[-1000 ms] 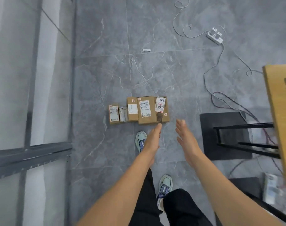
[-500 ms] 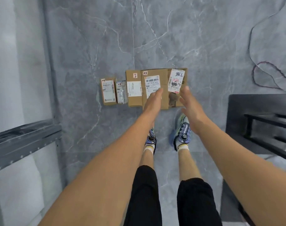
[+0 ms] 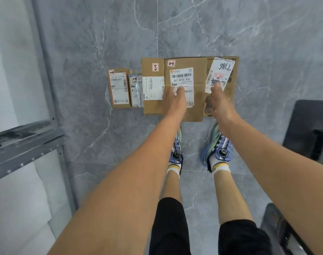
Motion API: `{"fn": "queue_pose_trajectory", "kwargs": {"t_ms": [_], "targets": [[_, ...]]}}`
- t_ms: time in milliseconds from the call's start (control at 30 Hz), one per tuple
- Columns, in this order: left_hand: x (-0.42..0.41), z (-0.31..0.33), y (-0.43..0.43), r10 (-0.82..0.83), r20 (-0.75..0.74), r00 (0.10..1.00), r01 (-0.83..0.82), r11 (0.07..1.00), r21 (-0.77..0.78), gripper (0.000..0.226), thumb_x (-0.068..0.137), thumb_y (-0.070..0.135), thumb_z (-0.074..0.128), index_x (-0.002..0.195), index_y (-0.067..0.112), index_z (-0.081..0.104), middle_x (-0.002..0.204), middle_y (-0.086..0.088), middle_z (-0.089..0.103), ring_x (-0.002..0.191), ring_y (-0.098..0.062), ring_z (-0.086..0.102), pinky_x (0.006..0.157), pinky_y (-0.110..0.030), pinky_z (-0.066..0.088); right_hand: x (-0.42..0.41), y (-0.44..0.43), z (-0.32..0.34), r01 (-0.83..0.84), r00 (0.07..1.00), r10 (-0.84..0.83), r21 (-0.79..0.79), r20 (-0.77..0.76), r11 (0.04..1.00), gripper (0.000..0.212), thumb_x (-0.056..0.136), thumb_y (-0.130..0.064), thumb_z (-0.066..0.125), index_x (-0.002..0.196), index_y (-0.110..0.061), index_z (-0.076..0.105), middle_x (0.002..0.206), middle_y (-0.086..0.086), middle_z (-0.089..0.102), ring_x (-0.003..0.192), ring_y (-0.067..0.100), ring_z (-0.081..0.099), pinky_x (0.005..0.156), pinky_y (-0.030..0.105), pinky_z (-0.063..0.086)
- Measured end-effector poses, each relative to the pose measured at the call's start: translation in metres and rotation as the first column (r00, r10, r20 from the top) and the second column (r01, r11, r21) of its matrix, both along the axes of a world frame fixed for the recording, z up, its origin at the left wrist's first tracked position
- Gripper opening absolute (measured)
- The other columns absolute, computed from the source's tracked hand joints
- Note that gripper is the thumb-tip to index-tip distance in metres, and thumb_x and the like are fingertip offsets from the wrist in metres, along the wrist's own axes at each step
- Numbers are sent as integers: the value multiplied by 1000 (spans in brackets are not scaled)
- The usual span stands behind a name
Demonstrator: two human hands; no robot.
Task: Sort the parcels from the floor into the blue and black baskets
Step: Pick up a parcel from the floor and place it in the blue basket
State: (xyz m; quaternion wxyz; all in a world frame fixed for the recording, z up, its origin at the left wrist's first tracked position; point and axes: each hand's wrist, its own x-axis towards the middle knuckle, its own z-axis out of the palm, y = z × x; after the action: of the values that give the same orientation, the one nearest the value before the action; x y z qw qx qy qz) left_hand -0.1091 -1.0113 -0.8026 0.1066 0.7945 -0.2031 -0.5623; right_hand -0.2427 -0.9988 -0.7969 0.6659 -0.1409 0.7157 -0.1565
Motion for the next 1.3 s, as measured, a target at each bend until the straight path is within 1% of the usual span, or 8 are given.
{"fn": "queue_pose_trajectory", "kwargs": {"t_ms": [100,267,600,800,1000,1067,1167,1300], "targets": [[-2,1,3,-15,46,999,16,999,-41,73,84,49,33,146,13,49,155,-9,44,144,-29,40,120,-52,32,-2,-1,-15,13,1000,-13,19,-1,1000,64,109,-63,30,165,-32,30,165,-9,39,150,14,39,116,35,31],[-4,-3,5,-23,82,996,29,997,-72,67,85,47,34,143,16,49,151,-7,48,138,-28,45,115,-54,37,2,-2,-31,17,1000,-17,17,0,1000,75,93,-80,38,157,-42,43,154,-16,55,142,10,50,124,46,33],[3,-21,-4,16,95,995,-16,1000,0,72,100,37,41,165,17,16,169,-6,28,151,-31,32,122,-52,30,10,4,-46,59,998,-60,30,18,998,59,100,-70,37,147,-39,56,137,-14,68,128,9,62,120,44,41],[6,-22,-8,73,62,995,-77,995,65,87,83,49,39,164,23,19,166,-5,33,146,-32,38,117,-54,35,16,0,-42,53,998,-55,60,32,997,59,101,-73,37,145,-40,56,136,-13,68,129,10,60,122,48,36],[2,27,-8,-28,-24,999,28,999,19,66,101,41,44,160,16,27,163,-7,36,146,-30,37,117,-49,34,5,-1,-2,68,997,-68,13,-26,998,55,106,-68,34,143,-37,60,127,-15,72,121,4,64,111,34,47],[0,47,-5,-75,-32,997,75,997,-26,62,100,42,45,155,16,33,158,-7,42,142,-32,41,115,-49,36,-1,-1,22,90,994,-90,5,-55,996,51,107,-65,35,140,-36,61,118,-19,73,109,-2,67,101,28,52],[-2,86,-3,-77,-116,990,72,996,-47,70,103,46,44,164,21,21,169,-3,27,154,-25,26,123,-48,25,-10,-3,62,69,995,-69,-11,-77,998,48,107,-65,32,126,-38,68,102,-22,77,89,-7,73,77,20,54],[1,149,-11,-38,-158,987,19,993,-118,72,103,50,44,165,24,18,171,1,23,156,-20,22,124,-47,20,-11,-11,121,56,993,-63,-69,-95,996,50,108,-63,31,120,-36,71,112,-15,77,104,1,71,92,26,51]]}}
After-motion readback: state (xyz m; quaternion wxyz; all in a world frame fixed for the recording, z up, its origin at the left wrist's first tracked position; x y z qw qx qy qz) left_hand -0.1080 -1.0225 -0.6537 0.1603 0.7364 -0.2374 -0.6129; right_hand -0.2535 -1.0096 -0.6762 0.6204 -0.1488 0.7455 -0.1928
